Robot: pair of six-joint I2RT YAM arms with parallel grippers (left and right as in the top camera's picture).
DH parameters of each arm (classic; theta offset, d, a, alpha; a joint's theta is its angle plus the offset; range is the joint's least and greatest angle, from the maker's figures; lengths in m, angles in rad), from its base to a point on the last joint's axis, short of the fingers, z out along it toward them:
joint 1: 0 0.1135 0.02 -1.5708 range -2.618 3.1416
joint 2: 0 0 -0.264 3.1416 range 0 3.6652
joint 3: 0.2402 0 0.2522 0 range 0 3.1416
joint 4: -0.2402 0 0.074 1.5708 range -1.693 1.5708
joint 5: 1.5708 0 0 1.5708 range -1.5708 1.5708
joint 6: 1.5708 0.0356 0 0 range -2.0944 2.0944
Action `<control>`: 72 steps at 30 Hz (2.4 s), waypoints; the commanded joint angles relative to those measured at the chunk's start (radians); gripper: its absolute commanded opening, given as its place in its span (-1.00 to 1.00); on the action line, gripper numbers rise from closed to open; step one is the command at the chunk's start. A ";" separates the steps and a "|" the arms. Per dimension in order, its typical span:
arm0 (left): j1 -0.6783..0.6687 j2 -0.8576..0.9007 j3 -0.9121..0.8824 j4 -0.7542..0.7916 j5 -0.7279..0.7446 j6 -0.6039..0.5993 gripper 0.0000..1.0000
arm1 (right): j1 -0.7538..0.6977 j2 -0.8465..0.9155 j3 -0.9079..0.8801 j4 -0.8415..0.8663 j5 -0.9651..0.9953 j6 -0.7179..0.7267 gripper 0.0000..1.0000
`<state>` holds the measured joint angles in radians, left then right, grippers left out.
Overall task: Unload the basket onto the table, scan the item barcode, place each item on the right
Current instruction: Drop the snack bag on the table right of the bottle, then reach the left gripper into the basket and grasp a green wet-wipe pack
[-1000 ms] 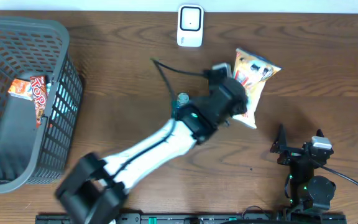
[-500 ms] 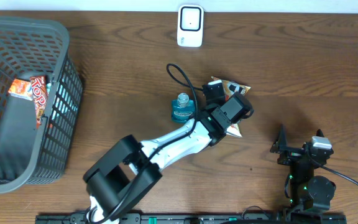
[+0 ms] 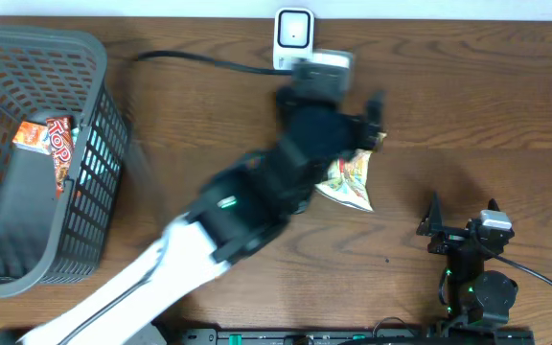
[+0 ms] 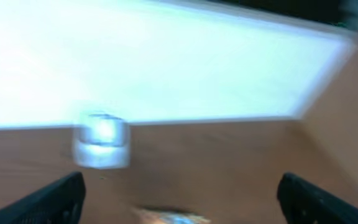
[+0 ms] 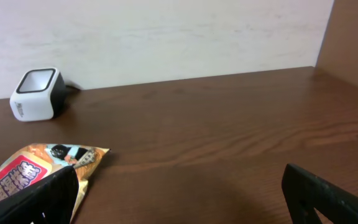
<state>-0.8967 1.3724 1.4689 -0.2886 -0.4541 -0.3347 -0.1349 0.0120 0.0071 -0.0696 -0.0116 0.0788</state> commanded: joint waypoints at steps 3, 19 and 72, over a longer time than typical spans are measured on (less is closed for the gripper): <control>0.198 -0.145 -0.001 -0.131 -0.529 0.170 0.96 | -0.005 -0.005 -0.002 -0.003 -0.006 0.002 0.99; 1.229 -0.129 -0.011 -0.498 0.263 0.060 0.96 | -0.005 -0.005 -0.002 -0.003 -0.006 0.002 0.99; 1.373 0.369 -0.027 -0.492 0.373 0.074 -0.85 | -0.005 -0.005 -0.002 -0.003 -0.006 0.002 0.98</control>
<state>0.4713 1.8442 1.4380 -0.7792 -0.1078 -0.2619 -0.1349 0.0120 0.0071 -0.0696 -0.0116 0.0788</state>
